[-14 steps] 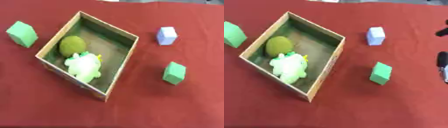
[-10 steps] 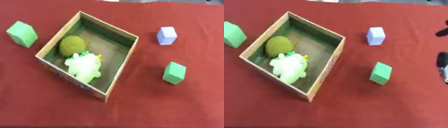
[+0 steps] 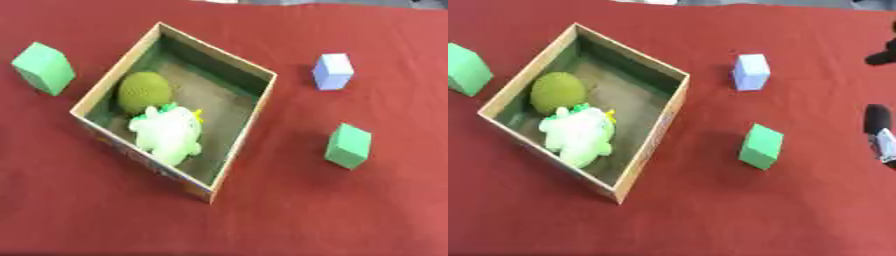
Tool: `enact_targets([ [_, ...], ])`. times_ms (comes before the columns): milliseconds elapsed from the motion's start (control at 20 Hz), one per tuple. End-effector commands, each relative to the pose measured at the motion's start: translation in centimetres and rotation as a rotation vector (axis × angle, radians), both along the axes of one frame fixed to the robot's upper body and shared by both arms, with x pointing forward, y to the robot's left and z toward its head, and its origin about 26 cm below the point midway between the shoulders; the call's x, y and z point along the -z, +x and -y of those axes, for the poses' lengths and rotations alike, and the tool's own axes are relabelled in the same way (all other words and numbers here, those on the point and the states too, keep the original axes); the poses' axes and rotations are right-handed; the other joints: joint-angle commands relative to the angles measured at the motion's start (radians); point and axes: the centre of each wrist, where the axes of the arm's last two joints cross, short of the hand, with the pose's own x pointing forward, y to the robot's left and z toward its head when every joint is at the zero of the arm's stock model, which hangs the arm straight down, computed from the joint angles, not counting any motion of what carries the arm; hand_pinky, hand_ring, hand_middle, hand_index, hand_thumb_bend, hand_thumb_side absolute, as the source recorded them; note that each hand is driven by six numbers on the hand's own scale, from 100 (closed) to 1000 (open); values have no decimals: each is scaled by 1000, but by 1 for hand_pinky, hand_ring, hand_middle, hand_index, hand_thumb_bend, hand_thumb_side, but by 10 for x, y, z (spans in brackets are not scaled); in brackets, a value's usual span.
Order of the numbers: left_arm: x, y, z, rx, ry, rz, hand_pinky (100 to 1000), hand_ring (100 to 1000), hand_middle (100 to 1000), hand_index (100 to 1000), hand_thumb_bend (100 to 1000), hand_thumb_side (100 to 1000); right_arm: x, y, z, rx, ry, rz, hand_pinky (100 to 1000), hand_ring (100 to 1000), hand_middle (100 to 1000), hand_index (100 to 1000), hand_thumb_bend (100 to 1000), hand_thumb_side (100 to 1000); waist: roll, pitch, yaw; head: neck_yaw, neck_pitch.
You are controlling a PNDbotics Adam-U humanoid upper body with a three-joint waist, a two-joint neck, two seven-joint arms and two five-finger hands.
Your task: Pick up objects on the table and place them in the box.
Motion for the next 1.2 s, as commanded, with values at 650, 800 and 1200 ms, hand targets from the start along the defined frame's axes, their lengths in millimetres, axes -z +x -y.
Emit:
enact_targets([
  [650,-8,-2,2,19,31,11,854,908,794,889,100,712,-11,9,-20,74,-541,-228,922,1000,813,969,100,537,-14,-20,14,-15,1],
  [800,-8,-2,2,21,32,10,854,908,795,889,100,712,-6,9,-23,74,-586,-275,928,1000,814,971,100,600,-14,-20,15,-16,0],
  [1200,-7,-2,3,28,32,3,855,910,796,889,100,714,-2,10,-30,62,-598,-358,953,1000,802,995,100,522,-12,-20,15,-21,3],
])
